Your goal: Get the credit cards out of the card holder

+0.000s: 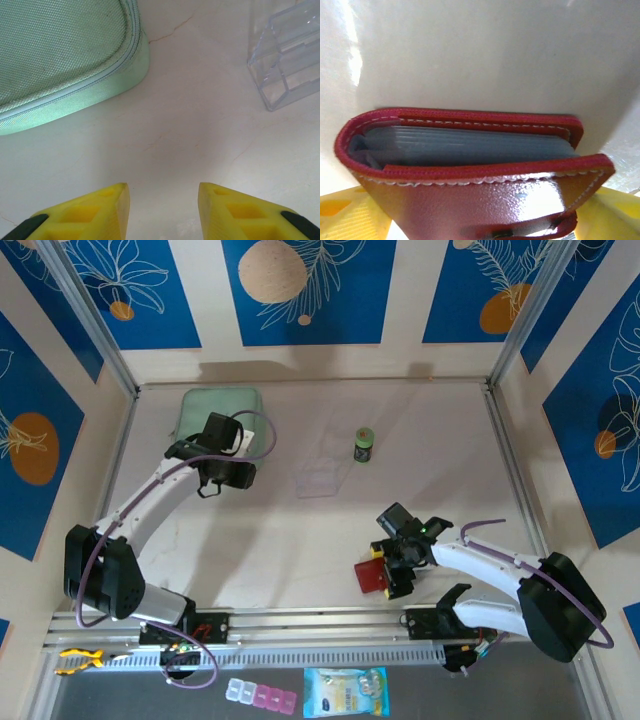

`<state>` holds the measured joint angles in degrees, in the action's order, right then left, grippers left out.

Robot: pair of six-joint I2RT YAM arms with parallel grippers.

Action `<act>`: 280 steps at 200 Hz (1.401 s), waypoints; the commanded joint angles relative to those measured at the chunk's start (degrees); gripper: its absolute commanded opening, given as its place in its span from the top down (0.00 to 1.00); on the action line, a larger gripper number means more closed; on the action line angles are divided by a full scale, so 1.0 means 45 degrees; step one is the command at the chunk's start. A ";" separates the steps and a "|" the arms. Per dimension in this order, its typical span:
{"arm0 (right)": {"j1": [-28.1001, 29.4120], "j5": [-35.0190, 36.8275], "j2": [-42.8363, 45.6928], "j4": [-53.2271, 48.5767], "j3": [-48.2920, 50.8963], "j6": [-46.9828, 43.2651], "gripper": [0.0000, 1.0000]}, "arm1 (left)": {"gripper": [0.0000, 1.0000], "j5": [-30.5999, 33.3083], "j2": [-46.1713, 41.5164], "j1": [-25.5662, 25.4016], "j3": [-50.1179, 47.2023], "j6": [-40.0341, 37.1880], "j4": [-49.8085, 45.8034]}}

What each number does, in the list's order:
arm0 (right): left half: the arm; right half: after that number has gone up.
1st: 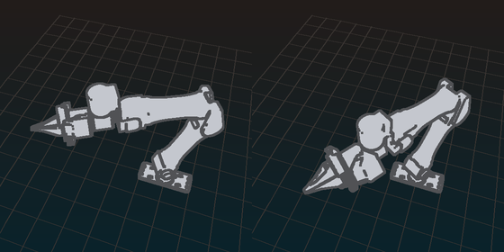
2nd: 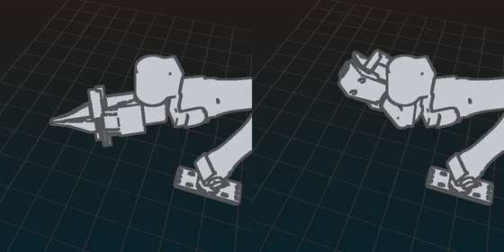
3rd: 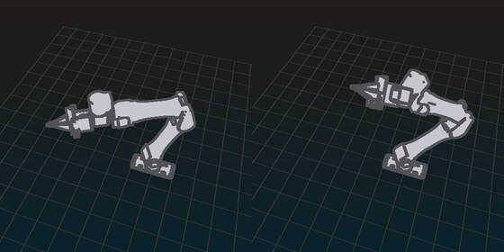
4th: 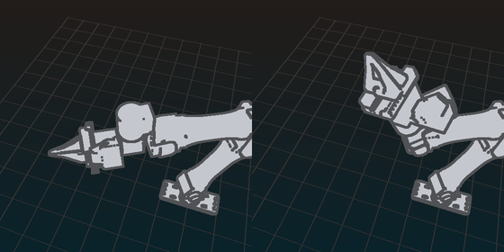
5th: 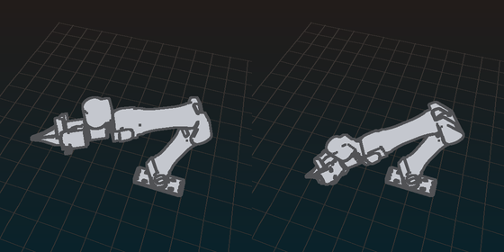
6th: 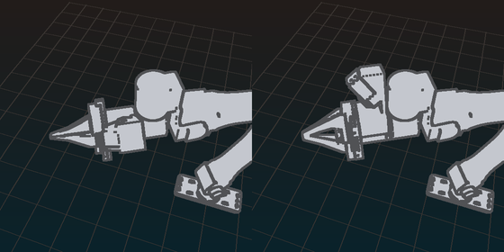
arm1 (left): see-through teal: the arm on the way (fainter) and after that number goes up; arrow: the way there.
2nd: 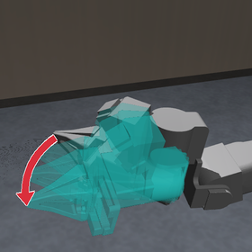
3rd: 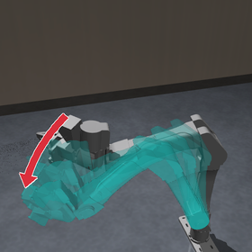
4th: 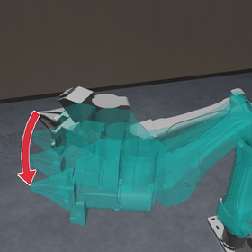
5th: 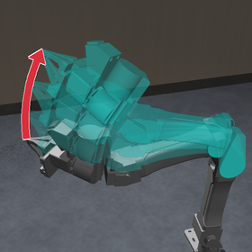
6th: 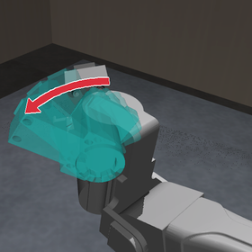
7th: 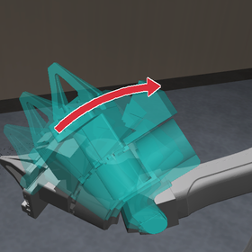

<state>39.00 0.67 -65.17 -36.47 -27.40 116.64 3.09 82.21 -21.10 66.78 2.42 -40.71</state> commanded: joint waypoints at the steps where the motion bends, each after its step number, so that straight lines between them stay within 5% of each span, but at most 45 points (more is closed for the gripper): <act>1: 0.0105 0.0163 -0.0128 -0.0004 -0.0139 0.0301 0.15 | 0.60 -0.0072 -0.0255 0.0139 -0.0134 -0.0275 0.0043; 117: 0.0141 0.1309 -0.0043 -0.1349 -0.1534 -0.1562 0.24 | 0.60 -0.0111 -0.0250 0.0174 -0.0170 -0.0302 0.0081; 221: 0.0089 0.0036 -0.3234 -0.1019 -0.5001 -1.2156 0.26 | 0.60 -0.0384 -0.0330 0.0158 -0.0258 -0.0207 0.0196; 280: 0.1312 -0.0170 -0.7300 -0.2888 -0.8824 -1.5389 0.33 | 0.58 -0.1086 -0.0696 0.0124 -0.0256 0.0961 0.0116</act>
<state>42.35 1.32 -92.33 -43.53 -61.17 56.29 1.48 81.76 -21.10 65.87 3.29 -39.81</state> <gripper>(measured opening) 0.696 0.412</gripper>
